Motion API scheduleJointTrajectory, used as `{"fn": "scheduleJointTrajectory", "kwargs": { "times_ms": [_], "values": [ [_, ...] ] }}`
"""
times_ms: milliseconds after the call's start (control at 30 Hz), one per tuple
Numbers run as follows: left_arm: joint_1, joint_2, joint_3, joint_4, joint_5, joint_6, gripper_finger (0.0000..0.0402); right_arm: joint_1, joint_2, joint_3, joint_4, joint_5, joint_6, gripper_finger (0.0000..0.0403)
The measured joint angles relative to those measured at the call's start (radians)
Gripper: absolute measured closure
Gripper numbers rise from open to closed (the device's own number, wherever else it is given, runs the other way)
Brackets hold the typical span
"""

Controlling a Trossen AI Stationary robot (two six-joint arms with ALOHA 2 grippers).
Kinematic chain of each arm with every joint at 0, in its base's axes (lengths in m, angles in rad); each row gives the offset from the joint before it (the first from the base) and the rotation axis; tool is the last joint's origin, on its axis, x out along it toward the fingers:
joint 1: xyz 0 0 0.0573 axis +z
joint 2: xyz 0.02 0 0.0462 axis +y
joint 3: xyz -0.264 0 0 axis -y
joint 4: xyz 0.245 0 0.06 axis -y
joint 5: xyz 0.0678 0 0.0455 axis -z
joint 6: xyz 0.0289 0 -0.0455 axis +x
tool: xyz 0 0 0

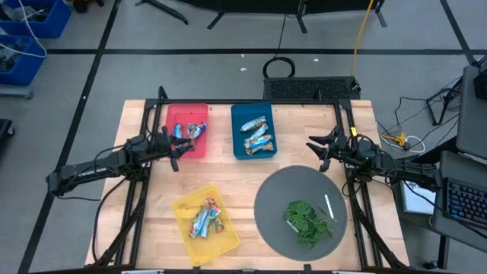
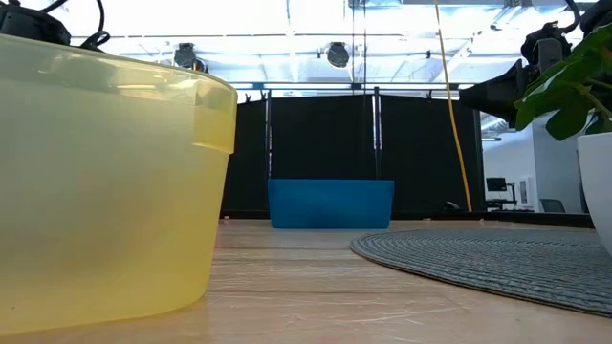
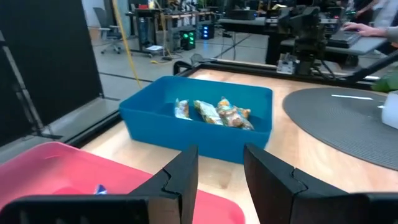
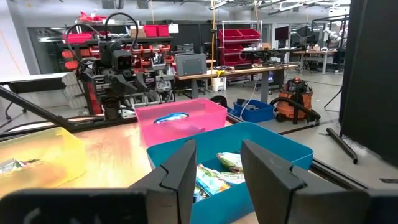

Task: Pick and place Granola Bars by type
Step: Return to Home Position

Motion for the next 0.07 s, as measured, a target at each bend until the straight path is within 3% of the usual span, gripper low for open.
{"fn": "scheduleJointTrajectory", "kwargs": {
  "times_ms": [67],
  "values": [
    [0.000,0.000,0.000,0.000,-0.021,0.000,0.0268,0.000,0.000,0.000,0.001,0.000,0.000,0.0282]
  ]
}}
